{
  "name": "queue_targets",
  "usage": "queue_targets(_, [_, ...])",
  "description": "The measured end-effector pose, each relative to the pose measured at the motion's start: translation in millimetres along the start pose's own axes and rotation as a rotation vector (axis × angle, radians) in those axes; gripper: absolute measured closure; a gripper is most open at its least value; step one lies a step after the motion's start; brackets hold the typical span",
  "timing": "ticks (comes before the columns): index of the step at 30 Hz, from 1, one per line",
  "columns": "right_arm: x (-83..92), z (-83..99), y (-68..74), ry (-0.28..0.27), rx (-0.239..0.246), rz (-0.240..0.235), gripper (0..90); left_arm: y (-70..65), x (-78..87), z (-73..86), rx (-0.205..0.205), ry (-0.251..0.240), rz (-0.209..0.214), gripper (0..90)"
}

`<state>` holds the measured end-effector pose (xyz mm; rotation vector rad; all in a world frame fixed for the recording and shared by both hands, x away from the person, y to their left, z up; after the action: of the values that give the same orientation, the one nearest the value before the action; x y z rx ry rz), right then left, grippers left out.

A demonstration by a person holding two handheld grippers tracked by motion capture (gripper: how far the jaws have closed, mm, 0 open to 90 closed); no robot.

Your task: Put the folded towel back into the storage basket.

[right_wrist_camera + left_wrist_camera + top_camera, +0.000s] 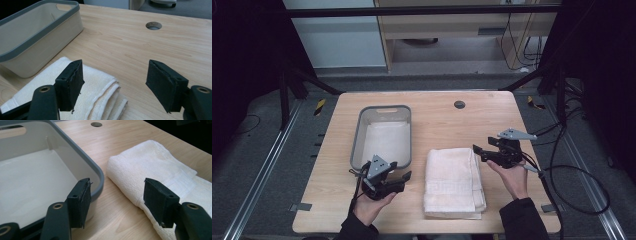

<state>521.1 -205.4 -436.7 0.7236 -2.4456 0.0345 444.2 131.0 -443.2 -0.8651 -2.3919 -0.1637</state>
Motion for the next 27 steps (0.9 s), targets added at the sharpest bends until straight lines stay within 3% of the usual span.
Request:
queue_targets(13, [-9.2,9.5,-0.5,0.048,0.002,-0.001,28.2,-17.2,-13.9,10.7,-0.027,0.051,0.029,37.8])
queue_targets(27, [-22.9,18.5,4.7,0.099,0.046,-0.006,27.9,-33.4,-29.0,21.2,-0.052,0.099,0.057,37.0])
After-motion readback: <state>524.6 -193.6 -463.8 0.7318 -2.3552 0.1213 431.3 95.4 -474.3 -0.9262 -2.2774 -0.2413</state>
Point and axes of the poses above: each handheld gripper's, and its own axes: x roughly backward along the jaws, z roughly out of its underside, y roughly to its left, the point moved 4 cm from there along -x, roughly forward along the jaws, and after that the axes turned 4 degrees about y, right-handed, at the moved point
